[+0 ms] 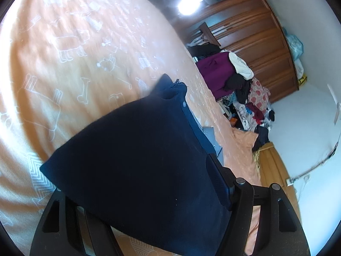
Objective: Fold small clothes
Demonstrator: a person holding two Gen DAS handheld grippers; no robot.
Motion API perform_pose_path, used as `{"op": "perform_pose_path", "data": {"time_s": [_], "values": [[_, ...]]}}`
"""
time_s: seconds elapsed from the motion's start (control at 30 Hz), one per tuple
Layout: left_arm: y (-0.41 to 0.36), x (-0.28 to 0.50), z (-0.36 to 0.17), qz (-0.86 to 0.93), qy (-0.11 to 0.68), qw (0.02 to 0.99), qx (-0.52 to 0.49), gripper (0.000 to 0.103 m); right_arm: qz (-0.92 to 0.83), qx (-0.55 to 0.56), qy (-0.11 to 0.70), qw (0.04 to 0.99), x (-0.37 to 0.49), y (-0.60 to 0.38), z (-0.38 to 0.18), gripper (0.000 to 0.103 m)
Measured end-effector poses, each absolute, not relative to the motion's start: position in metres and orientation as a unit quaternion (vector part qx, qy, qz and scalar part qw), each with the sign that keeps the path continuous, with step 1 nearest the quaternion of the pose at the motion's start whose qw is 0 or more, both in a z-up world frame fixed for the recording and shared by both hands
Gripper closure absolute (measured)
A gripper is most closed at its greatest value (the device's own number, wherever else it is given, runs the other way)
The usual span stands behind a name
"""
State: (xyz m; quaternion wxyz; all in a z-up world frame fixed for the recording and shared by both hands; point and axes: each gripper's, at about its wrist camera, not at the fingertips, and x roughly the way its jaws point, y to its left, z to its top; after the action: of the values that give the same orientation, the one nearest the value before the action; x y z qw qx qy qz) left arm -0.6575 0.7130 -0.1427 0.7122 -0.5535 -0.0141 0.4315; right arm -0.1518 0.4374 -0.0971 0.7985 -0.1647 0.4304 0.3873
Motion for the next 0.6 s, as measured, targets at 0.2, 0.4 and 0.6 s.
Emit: {"op": "perform_pose_path", "data": {"time_s": [0.2,0.4,0.6], "values": [[0.713,-0.649,-0.127,0.427,0.008,0.738,-0.522,0.101,0.379,-0.190,0.446,0.788,-0.157,0.440,-0.085,0.000],[0.698,-0.617,-0.084,0.453,0.064,0.785,-0.417,0.101,0.422,-0.225,0.379,0.792,-0.215,0.423,-0.016,0.001],[0.679,-0.576,-0.049,0.448,0.118,0.830,-0.311,0.101,0.606,-0.114,0.388,0.686,-0.282,0.512,0.068,0.000]]}}
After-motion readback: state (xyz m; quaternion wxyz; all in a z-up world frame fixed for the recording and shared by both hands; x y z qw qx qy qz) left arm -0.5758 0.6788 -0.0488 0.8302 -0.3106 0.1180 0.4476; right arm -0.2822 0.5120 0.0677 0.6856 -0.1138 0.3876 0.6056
